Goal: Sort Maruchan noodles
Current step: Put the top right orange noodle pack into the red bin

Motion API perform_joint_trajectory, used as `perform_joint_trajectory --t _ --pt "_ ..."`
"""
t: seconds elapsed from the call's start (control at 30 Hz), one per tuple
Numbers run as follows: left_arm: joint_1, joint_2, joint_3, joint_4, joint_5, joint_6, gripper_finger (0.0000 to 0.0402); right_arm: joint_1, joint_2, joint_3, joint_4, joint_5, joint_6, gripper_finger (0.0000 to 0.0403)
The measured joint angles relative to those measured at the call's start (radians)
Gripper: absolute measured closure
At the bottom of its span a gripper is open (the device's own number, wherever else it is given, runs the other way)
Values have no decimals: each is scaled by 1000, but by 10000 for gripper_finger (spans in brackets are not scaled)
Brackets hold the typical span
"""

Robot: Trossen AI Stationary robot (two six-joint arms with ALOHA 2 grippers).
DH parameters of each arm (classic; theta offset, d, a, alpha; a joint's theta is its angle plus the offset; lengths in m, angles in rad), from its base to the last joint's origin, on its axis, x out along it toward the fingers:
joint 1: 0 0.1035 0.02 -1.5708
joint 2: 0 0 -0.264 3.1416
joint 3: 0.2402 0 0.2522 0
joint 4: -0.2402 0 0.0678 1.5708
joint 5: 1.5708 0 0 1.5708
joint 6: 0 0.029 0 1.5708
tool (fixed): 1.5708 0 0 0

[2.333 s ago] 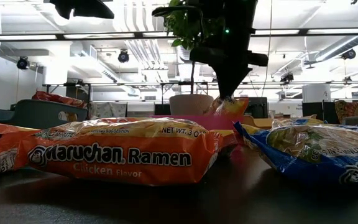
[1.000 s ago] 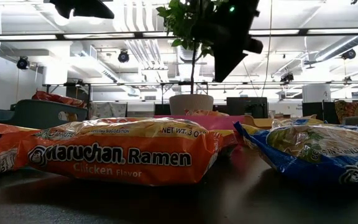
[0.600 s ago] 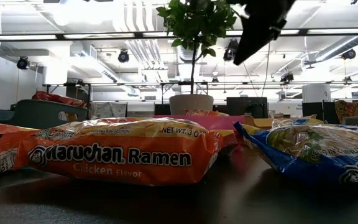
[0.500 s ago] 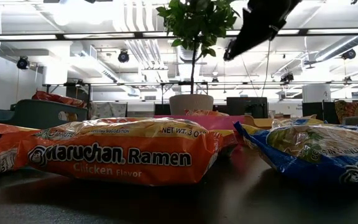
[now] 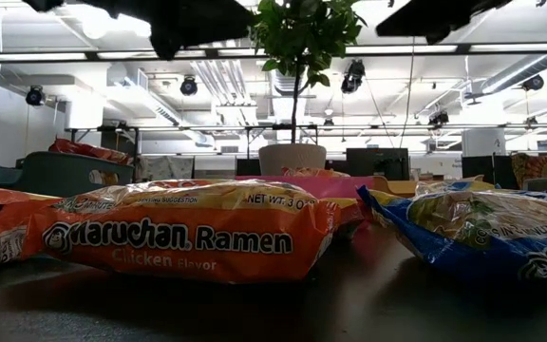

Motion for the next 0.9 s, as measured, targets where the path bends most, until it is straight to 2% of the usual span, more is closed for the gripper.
perform_joint_trajectory --t 0.2,0.37,0.6,0.9 --pt "88 52 0 36 0 -93 207 0 -113 -78 7 -45 -40 394" --pt "163 143 0 142 0 -100 181 0 -184 -123 25 -53 -54 394" --pt "234 273 0 283 37 -125 175 0 -265 -184 22 -55 -76 394" --pt "244 341 0 295 86 -191 175 0 -314 -205 22 -55 -92 394"
